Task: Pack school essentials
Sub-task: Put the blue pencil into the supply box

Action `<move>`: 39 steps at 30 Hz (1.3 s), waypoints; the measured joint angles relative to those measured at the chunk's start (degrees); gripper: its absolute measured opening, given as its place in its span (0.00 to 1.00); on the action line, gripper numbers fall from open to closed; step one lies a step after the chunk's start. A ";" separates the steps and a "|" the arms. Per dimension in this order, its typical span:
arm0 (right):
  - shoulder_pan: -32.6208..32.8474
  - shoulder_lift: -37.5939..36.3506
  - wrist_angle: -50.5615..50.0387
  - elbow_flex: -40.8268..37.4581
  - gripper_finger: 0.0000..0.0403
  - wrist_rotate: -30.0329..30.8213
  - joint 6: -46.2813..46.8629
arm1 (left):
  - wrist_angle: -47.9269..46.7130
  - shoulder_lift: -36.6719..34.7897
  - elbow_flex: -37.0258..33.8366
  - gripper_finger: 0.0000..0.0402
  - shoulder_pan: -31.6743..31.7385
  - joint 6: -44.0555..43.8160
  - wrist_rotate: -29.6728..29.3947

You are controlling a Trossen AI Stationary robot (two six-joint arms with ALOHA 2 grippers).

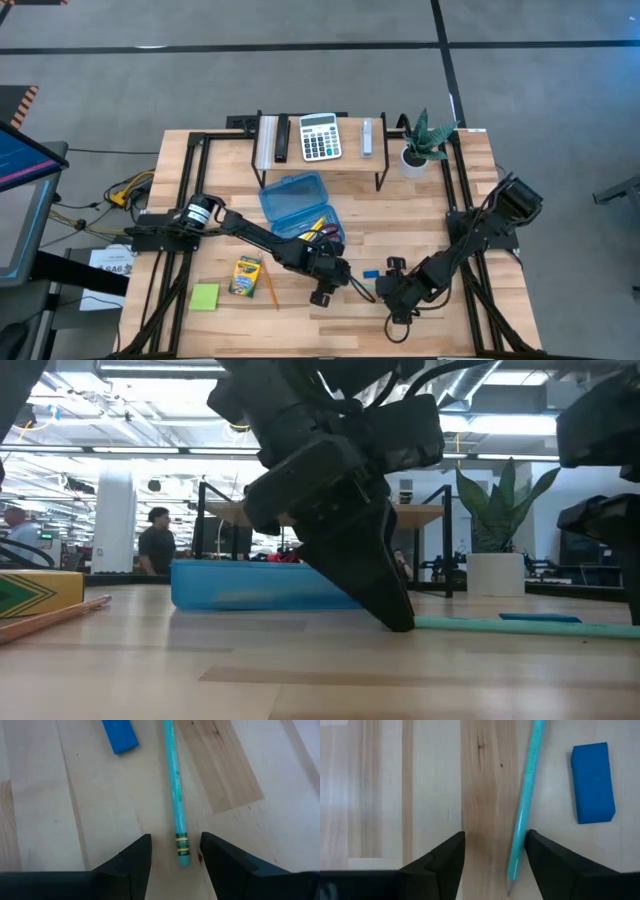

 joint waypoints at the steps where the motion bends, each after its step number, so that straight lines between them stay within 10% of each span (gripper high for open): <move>1: 0.01 0.03 -0.92 0.06 0.56 0.07 0.02 | 0.06 0.04 0.00 0.41 0.00 -0.14 -0.04; 23: -3.12 -0.56 -5.59 0.27 0.04 -1.06 -2.41 | -0.64 0.14 -0.13 0.01 -0.23 -3.94 2.13; 39: -4.92 0.46 -15.39 9.87 0.00 -0.21 -10.42 | -5.37 -6.47 -0.70 0.00 -2.54 -5.22 -1.48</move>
